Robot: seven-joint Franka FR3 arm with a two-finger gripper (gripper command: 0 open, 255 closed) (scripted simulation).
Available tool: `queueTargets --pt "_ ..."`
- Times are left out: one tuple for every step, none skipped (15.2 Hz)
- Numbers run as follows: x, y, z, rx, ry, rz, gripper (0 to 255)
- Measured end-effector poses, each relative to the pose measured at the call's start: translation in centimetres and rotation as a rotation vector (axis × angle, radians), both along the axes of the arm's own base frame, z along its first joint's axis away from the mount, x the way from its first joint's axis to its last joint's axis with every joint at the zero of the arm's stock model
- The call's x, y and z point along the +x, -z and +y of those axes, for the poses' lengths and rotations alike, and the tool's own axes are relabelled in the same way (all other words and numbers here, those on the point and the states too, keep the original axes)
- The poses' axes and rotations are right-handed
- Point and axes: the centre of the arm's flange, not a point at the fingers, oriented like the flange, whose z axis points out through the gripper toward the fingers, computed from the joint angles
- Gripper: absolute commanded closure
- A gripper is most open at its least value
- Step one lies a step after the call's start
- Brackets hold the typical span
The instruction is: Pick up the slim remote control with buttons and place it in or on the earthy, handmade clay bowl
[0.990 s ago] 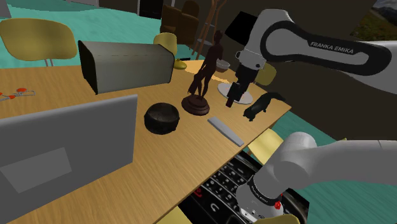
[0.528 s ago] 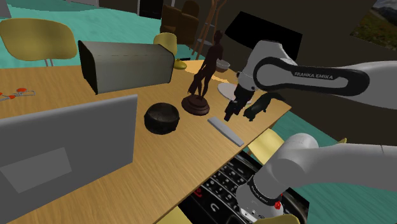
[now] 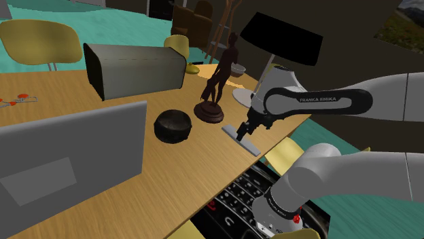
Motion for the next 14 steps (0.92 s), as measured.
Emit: queueTargets --pt "0.1 0.6 -0.1 0.000 0.000 0.000 0" --pt "0.1 1.0 -0.1 0.000 0.001 0.000 0" --pt "0.0 1.6 0.0 0.000 0.001 0.000 0" --pt "0.1 2.2 -0.1 0.000 0.001 0.000 0" --pt "0.1 2.4 -0.1 0.000 0.001 0.000 0" --pt "0.1 2.5 0.0 0.000 0.001 -0.001 0" --pt "0.1 2.5 0.0 0.000 0.001 -0.001 0" --pt "0.1 2.5 0.0 0.000 0.001 -0.001 0" --pt "0.1 2.5 0.0 -0.001 0.001 -0.001 0" --pt "0.1 2.5 0.0 -0.001 0.001 -0.001 0" --pt "0.1 2.5 0.0 -0.001 0.001 -0.001 0" --pt "0.1 2.5 0.0 -0.001 0.001 -0.001 255" --pt "0.2 2.5 0.0 -0.001 0.001 -0.002 255" --pt "0.2 2.5 0.0 -0.001 0.001 -0.001 255"
